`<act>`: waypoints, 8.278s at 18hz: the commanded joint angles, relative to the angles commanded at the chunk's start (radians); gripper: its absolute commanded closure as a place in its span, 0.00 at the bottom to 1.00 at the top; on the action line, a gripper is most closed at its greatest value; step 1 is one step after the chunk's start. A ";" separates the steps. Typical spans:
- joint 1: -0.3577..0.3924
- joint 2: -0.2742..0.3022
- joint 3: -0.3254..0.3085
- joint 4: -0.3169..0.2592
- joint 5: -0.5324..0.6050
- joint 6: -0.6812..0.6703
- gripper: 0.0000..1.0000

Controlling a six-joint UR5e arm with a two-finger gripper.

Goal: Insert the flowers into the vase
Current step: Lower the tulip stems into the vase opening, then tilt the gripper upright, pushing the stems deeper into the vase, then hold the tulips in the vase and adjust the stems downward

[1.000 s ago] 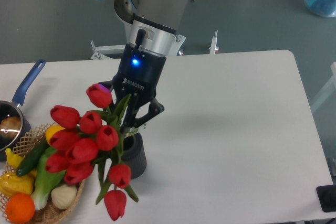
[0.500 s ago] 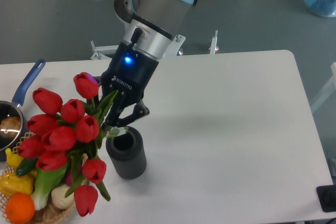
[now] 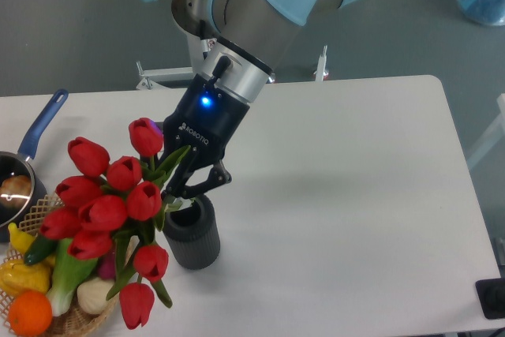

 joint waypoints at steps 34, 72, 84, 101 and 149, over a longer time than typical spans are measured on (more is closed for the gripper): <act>0.008 -0.044 -0.064 0.002 -0.071 0.084 0.82; 0.115 -0.077 -0.222 0.000 -0.394 0.439 0.82; 0.141 -0.081 -0.304 0.000 -0.451 0.535 0.81; 0.158 -0.097 -0.341 0.000 -0.480 0.554 0.80; 0.164 -0.179 -0.354 -0.002 -0.480 0.677 0.79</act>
